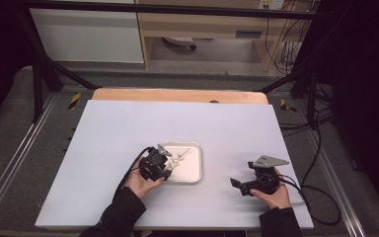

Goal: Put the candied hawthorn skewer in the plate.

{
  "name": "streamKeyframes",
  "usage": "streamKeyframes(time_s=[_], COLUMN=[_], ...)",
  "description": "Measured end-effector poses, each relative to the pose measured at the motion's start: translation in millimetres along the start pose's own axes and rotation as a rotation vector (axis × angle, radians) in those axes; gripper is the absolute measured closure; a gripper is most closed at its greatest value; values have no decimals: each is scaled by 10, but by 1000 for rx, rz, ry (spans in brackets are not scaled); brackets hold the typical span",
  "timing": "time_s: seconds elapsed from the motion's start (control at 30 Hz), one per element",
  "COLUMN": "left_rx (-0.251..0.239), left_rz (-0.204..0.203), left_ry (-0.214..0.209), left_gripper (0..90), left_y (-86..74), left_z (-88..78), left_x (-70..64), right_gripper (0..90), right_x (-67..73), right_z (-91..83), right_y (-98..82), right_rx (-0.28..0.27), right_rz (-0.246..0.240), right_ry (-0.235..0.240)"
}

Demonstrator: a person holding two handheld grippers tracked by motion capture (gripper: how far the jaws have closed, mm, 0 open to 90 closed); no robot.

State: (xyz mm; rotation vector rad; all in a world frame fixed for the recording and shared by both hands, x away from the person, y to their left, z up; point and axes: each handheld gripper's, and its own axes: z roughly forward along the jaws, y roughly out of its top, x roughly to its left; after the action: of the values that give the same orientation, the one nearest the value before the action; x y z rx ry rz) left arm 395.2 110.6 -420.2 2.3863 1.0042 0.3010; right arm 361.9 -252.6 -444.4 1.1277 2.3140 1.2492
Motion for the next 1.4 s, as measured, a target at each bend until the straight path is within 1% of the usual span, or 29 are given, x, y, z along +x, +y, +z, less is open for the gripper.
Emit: streamKeyframes(time_s=[0.07,0.13,0.17,0.23,0.3,0.4,0.47,0.53,0.57,0.7,0.77,0.9,1.03,1.13,1.2,1.27,1.33,1.37,1.4], left_rx=[-23,-47,-62,-73,-91,-110,-115,-118,-121,-143,-157,-166,-193,-205,-211,-218,-222,-226,-226], left_rz=[17,23,24,26,27,4,-8,-21,-28,-65,-76,-99,-130,-141,-148,-151,-154,-157,-158], left_ry=[6,17,16,8,14,2,2,-10,-10,-13,-11,-10,-23,-12,-12,-11,-10,-14,-8], left_gripper=[551,491,458,383,350,289,257,232,218,186,183,145,134,128,129,127,123,119,118], left_y=[-11,-25,-34,-55,-84,-138,-182,-236,-267,-420,-508,-685,-865,-993,-1073,-1145,-1208,-1235,-1258], left_z=[-44,-98,-122,-174,-231,-308,-355,-396,-418,-494,-527,-573,-594,-593,-594,-595,-601,-595,-592], left_x=[16,31,41,69,96,156,200,246,270,368,425,529,622,674,704,723,742,747,745], right_gripper=[7,7,7,7,7,7,7,7,7,7,7,7,7,7,7,7,7,7,7], right_x=[1,-2,-1,-2,-2,-1,-1,-2,-1,-4,-3,-2,-1,1,5,6,14,15,16], right_z=[-1,-2,-3,-4,-5,-5,-8,-11,-12,-16,-16,-16,-17,-15,-11,-3,3,5,10], right_y=[0,1,2,2,2,2,3,4,3,5,4,3,2,1,-3,-8,-15,-18,-21], right_rx=[1,-1,0,0,1,2,1,-1,-2,-2,-2,0,2,8,11,15,21,25,28], right_rz=[1,0,2,3,4,6,7,7,9,8,9,11,13,16,19,15,24,25,22], right_ry=[0,1,1,2,3,5,5,5,3,4,3,3,6,10,13,12,15,19,17])
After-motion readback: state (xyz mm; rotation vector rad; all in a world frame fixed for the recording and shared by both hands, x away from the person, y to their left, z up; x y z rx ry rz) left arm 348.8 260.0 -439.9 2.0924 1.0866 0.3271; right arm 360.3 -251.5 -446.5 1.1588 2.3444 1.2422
